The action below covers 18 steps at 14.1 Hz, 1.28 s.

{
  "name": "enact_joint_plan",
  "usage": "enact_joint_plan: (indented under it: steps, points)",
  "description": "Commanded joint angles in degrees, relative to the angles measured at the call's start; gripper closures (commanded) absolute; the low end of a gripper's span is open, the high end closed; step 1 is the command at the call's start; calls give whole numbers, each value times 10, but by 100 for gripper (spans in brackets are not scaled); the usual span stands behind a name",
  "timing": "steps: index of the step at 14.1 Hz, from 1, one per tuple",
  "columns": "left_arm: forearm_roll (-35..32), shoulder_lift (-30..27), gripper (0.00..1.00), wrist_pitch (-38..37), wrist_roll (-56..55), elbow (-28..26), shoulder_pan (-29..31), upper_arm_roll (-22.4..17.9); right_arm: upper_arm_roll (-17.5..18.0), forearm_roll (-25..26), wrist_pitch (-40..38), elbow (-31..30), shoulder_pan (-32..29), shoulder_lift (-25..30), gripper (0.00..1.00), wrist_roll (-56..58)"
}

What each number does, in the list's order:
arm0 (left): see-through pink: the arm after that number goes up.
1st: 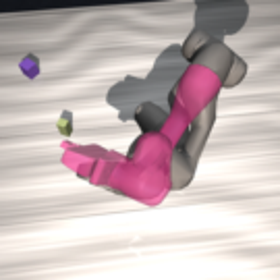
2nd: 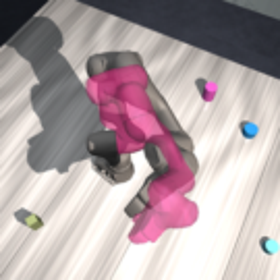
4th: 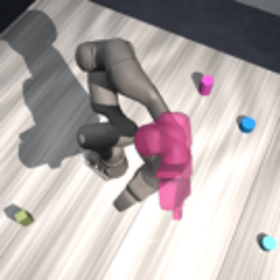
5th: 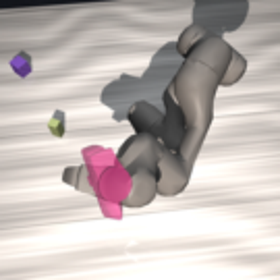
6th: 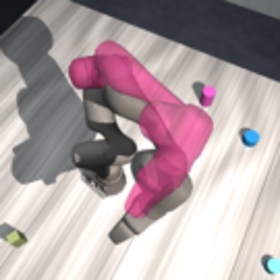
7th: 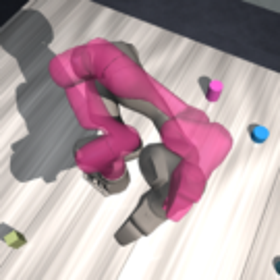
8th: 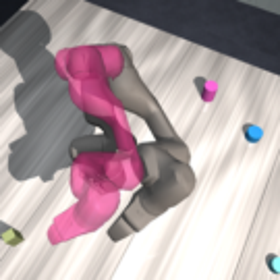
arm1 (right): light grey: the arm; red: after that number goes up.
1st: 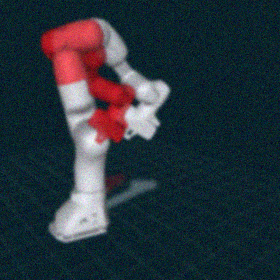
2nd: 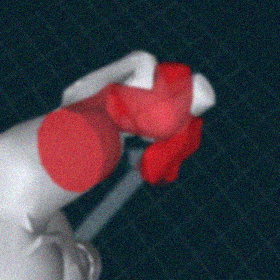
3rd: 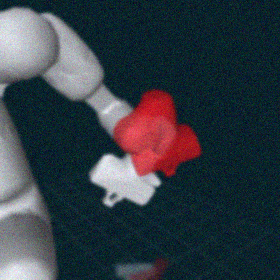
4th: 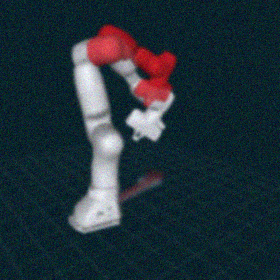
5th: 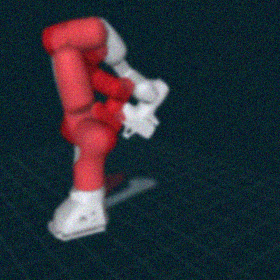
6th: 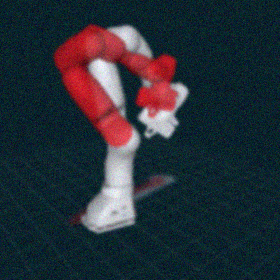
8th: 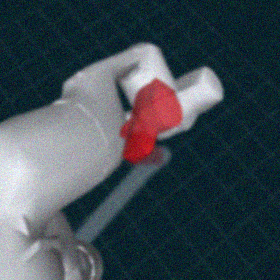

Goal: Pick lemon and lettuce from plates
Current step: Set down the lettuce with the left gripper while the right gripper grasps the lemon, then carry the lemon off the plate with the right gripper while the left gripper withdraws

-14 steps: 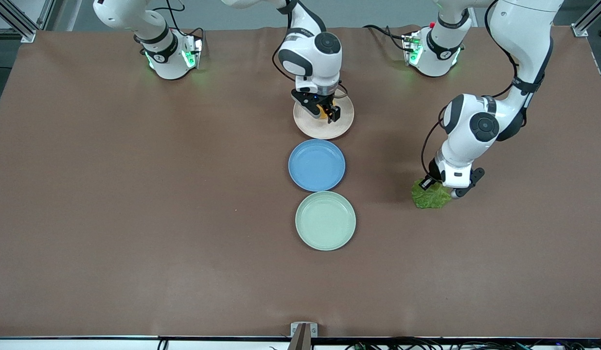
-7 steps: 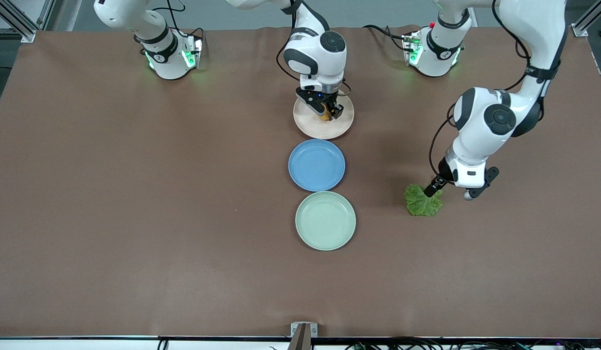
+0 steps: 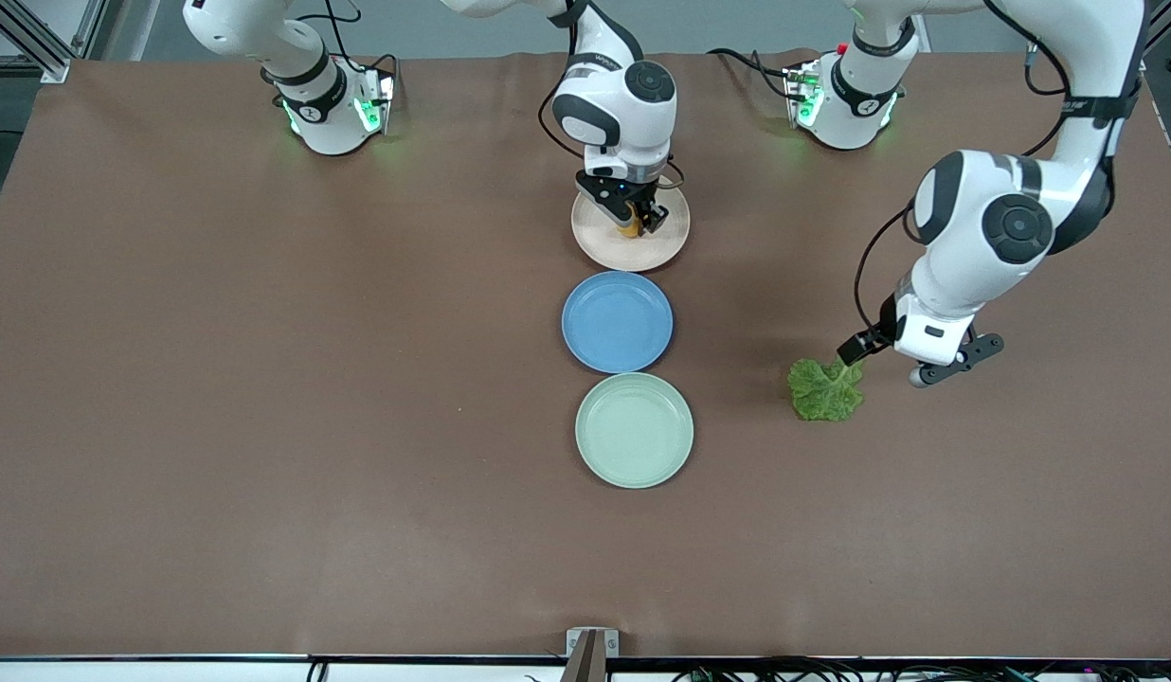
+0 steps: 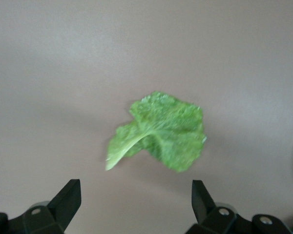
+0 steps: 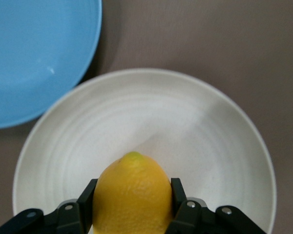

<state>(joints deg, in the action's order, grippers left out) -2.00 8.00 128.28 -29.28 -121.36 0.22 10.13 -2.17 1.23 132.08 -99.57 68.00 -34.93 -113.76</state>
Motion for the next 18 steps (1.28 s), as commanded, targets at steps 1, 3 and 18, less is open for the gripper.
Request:
enact_joint_plan:
  steps: [1,3,18]
  points:
    - [9,-28,0,-95,99,42,11,0,4,5,-76,-25,-46,89,100,77]
    - [22,-43,0,-139,123,69,25,2,5,3,-92,-72,-87,156,100,182]
    - [67,-64,0,-369,178,334,44,-3,2,-64,-34,-228,-638,240,99,1090]
